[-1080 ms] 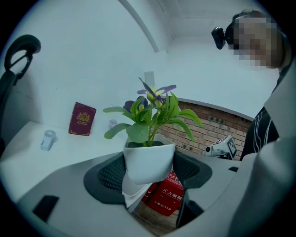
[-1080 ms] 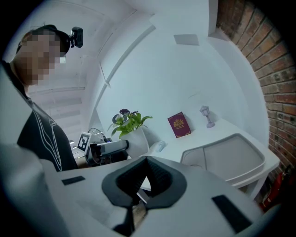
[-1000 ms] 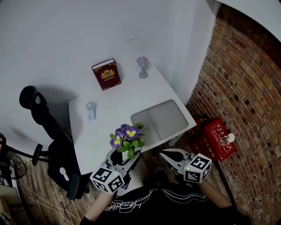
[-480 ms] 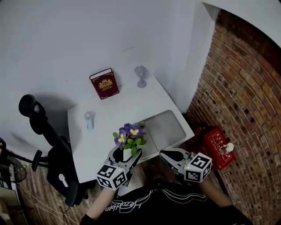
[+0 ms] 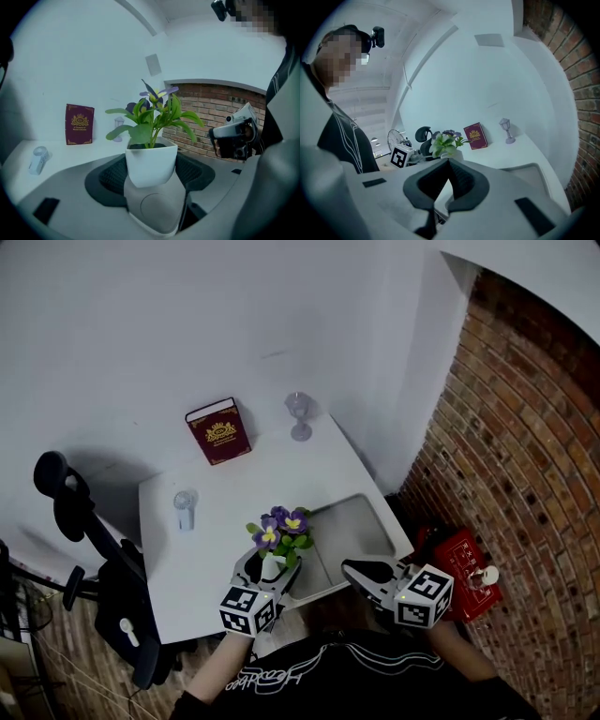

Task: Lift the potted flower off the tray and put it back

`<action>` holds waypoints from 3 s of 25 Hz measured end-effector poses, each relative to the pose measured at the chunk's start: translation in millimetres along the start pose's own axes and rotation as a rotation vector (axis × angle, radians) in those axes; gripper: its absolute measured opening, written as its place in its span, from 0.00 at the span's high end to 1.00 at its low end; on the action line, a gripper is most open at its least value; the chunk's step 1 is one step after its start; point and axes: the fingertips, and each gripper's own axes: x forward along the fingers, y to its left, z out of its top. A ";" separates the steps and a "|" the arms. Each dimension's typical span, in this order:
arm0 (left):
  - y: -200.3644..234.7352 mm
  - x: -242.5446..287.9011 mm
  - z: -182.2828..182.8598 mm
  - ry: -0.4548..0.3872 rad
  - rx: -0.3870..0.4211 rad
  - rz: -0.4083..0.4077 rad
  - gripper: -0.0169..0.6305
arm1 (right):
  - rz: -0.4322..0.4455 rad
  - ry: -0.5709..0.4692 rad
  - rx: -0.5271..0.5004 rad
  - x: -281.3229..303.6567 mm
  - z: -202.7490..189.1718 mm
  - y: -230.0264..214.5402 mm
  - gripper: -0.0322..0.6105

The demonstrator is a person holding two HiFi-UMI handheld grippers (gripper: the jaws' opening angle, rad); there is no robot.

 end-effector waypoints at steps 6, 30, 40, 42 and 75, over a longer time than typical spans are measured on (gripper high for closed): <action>15.0 31.6 -30.6 0.083 0.038 0.047 0.45 | 0.024 0.029 -0.001 5.6 -0.1 -22.6 0.95; 42.8 81.5 -86.6 0.274 0.087 0.075 0.45 | 0.018 0.059 0.004 15.8 6.4 -82.1 0.95; 46.9 76.1 -93.8 0.278 0.092 0.081 0.44 | 0.004 0.063 0.022 8.9 -1.9 -75.2 0.95; 45.6 70.7 -94.4 0.277 0.076 0.068 0.43 | -0.002 0.070 0.023 7.4 -4.1 -69.6 0.95; -92.5 -198.1 11.3 -0.077 -0.012 -0.176 0.91 | 0.137 -0.051 -0.032 -6.2 -43.8 165.1 0.95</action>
